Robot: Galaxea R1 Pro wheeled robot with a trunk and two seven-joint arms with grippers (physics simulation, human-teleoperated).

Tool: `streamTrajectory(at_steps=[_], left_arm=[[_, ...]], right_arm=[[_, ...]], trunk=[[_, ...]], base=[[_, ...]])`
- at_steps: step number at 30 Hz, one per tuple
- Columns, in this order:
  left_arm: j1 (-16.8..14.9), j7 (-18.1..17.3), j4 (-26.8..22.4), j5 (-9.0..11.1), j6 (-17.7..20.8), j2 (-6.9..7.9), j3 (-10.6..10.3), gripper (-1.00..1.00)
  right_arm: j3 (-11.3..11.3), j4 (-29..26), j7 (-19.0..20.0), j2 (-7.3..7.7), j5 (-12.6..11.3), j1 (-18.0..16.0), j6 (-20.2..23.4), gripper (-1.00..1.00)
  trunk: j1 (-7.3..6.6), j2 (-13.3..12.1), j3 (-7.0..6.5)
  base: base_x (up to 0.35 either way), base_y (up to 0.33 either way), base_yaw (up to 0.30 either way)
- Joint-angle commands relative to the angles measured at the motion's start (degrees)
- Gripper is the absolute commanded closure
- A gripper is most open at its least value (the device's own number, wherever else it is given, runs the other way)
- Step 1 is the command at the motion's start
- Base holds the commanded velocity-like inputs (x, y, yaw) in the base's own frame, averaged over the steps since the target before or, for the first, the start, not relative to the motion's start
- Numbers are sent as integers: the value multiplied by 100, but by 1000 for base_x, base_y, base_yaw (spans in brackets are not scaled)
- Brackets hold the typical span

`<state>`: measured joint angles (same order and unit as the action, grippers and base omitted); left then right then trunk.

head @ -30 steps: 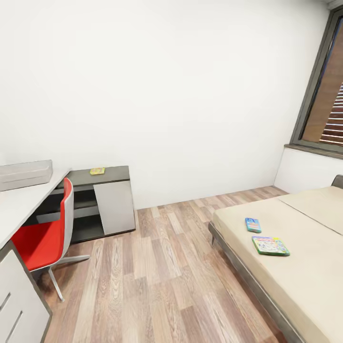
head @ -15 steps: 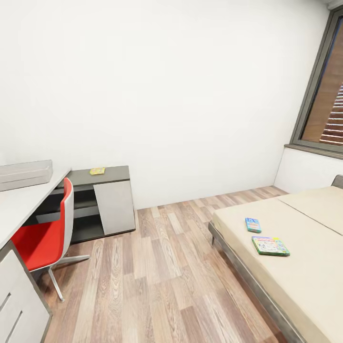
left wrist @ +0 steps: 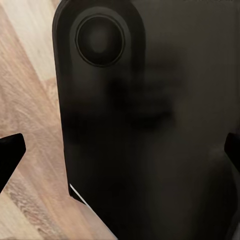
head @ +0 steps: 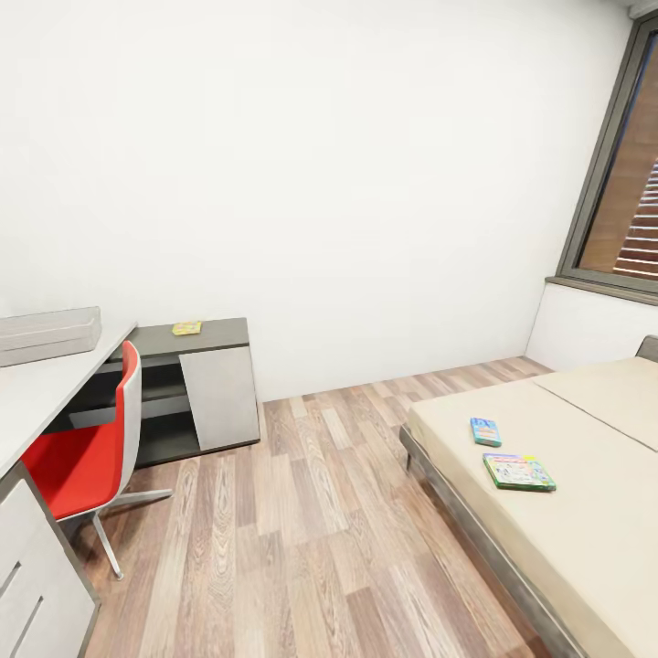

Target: Put all the toys in the child's room - the three board games (two on the bed and one on the table), the two jigsaw puzzles on the table, and the tennis ball on the table - inside the toy box on the table in the child's room.

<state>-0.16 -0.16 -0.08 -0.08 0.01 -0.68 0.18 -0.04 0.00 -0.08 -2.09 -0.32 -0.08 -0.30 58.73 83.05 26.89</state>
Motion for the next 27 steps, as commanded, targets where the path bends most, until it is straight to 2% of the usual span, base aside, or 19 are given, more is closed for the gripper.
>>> streamTrajectory(at_steps=[1, 8, 19, 27], left_arm=[[-2, -2, -1, -1, 6, -1, 4, -100], [-2, -2, -1, -1, 20, -10, 3, -100], [-2, -3, -5, -1, 3, 1, -1, -100], [-2, -2, -6, -1, -16, 6, -1, -100]], right_arm=[[-4, 0, -1, 5, -11, -1, -7, -100], [-7, 0, -5, -15, -34, -1, -22, -100], [-9, 0, -10, -36, -54, -1, -181, -100], [-6, 0, -8, -5, -45, -1, -186, -100]], trunk=[[0, 2, 4], [0, 2, 10], [0, 2, 51], [0, 2, 69]], base=[[0, 0, 0], [18, -27, 42], [157, -152, 242], [43, -34, 170]])
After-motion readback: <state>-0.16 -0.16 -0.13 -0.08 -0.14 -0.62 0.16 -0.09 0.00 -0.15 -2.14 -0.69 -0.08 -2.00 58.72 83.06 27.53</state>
